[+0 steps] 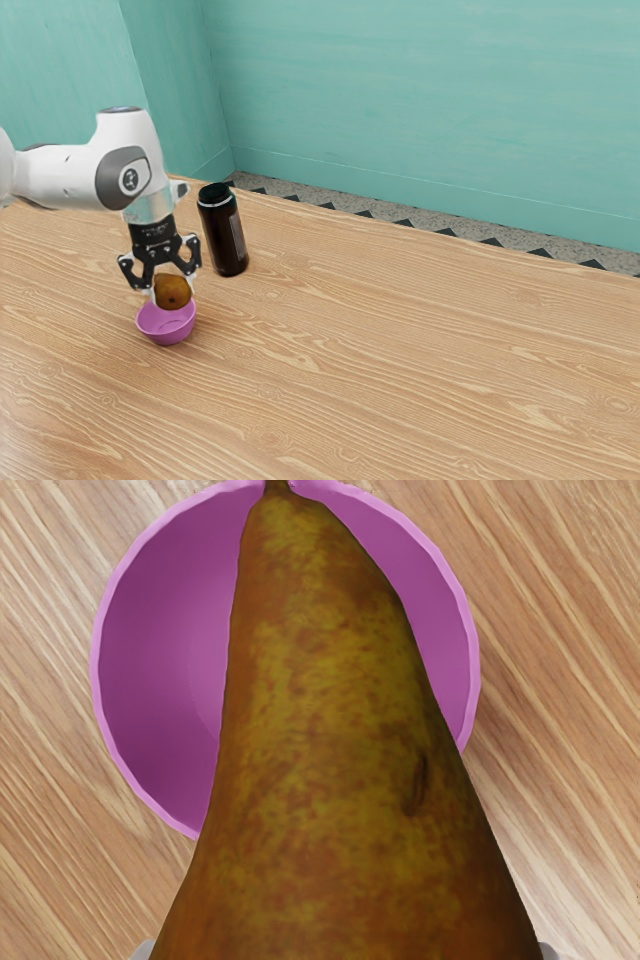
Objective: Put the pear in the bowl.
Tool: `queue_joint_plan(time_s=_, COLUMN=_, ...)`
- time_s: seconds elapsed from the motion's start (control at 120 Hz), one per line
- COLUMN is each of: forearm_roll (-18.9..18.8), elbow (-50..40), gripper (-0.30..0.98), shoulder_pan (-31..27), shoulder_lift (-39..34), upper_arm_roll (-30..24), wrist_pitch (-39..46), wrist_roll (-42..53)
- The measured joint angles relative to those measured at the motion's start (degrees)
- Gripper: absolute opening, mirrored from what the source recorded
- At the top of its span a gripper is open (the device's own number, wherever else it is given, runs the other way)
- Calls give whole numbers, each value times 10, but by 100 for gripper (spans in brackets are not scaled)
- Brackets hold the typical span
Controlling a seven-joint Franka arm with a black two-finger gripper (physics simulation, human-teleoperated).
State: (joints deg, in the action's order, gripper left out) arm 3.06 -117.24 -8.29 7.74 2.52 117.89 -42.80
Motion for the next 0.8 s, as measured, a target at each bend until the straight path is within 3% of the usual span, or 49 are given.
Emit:
queue_joint_plan(time_s=0.2, forearm_roll=1, elbow=14, gripper=26, shoulder_pan=-18, shoulder_lift=15, upper_arm_roll=1, wrist_pitch=0, wrist_roll=7)
queue_joint_plan(time_s=0.317, forearm_roll=7, elbow=15, gripper=38, shoulder_pan=-23, shoulder_lift=17, upper_arm_roll=1, wrist_pitch=0, wrist_roll=13)
queue_joint_plan(time_s=0.8, forearm_roll=11, elbow=14, gripper=62, shoulder_pan=-31, shoulder_lift=7, upper_arm_roll=6, wrist_pitch=1, wrist_roll=34)
